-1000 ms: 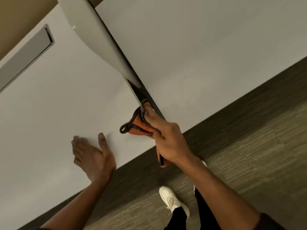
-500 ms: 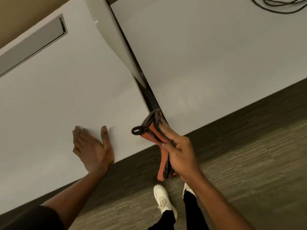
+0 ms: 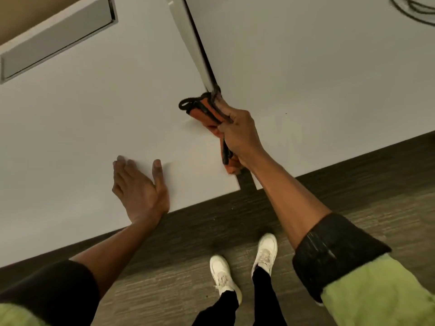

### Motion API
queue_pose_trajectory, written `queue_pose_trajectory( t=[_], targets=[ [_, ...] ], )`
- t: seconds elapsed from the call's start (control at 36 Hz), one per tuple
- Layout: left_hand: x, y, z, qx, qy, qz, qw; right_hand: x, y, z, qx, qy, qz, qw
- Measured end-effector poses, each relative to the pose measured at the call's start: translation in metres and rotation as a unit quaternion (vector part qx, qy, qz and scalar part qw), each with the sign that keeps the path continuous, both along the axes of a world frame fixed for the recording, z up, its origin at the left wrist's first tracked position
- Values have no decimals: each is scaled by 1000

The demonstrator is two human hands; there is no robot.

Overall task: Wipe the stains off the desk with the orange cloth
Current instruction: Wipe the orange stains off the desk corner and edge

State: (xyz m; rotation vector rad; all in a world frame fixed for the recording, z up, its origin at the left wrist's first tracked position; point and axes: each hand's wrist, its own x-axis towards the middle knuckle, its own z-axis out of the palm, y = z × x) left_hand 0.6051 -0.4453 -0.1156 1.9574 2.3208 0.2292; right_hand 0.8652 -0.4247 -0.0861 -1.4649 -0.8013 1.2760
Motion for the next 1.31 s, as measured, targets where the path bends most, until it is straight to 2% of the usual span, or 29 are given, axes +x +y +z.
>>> queue_pose_trajectory(
  t=[0.11,0.19,0.28,0.39,0.53,0.72,0.86,0.97,1.11,1.19,1.31],
  targets=[
    [-1,1,-1,3,-2,4,1000,-15,-27,0,59,-180,57,980],
    [-1,-1,0,8,-10,7,1000,-33,-62,0,94,-355,135,920],
    [-1,-1,1,13,-20,7,1000,-49,-95,4,98,-443,178,873],
    [-1,-1,2,12,-28,7,1000,-77,-136,12,107,-452,225,856],
    [-2,0,2,19,-43,6,999,-98,-151,15,103,-482,192,849],
    [-8,-1,1,30,-102,-1,994,-102,-76,12,53,-490,129,860],
    [-10,-2,6,42,-179,7,983,-117,-41,6,57,-518,124,844],
    [-19,-6,17,44,-295,22,954,-136,-44,7,59,-532,151,831],
    [-50,-13,32,-6,-457,8,889,-183,-67,18,69,-529,205,821],
    [-77,-21,41,-23,-497,-26,867,-215,-86,23,69,-531,223,815],
    [-111,-41,53,-45,-502,-49,862,-244,-104,31,50,-539,278,794]
  ],
)
